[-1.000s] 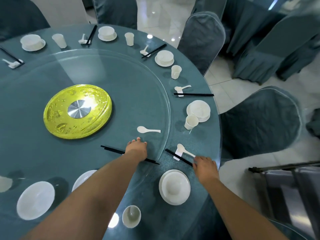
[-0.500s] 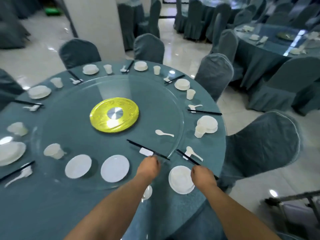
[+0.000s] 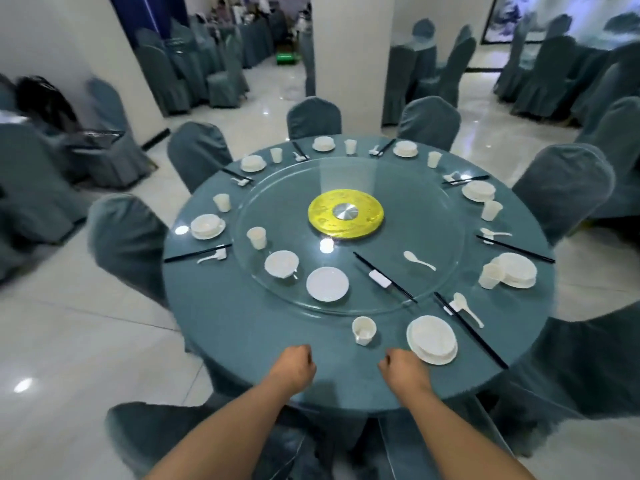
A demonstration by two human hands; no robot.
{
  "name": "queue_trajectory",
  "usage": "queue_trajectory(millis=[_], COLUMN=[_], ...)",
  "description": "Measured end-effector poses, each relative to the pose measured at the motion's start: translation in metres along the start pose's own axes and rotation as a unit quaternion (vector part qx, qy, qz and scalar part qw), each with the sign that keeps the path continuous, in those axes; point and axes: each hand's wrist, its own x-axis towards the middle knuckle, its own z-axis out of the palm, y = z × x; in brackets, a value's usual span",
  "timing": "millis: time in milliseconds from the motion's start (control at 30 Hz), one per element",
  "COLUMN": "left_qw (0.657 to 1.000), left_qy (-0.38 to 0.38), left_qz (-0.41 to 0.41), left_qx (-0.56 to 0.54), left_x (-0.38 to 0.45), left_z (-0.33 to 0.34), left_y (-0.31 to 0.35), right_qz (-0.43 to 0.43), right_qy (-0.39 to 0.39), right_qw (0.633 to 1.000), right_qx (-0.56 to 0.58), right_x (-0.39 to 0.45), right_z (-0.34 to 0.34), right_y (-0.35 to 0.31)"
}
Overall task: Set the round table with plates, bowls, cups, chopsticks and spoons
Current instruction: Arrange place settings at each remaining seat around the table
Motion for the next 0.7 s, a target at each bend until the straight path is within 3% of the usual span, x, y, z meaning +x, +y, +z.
queue_trajectory(millis=[233,467,700], left_qw=[0.999,0.998,0.997], left_qy=[0.018,0.032,0.038], left_qz=[-0.035,-0.059,-0.056], left_qx=[0.006,0.000,-0.046], left_x=[-0.047,-0.078,-0.079], left_z=[-0.021,-0.049,-0.088], left_y=[-0.058,-0.145,-0.240], right_qz=[-0.029,-0.070,-0.036], right_qy=[-0.023,-0.043,-0.033], right_qw=[0.999,0.996,0.998], right_qx=[0.027,0.017,0.025], right_x=[-0.026,-0.039,-0.053], right_z=[0.015,0.042,0.064], right_y=[-0.054,-0.152,-0.240])
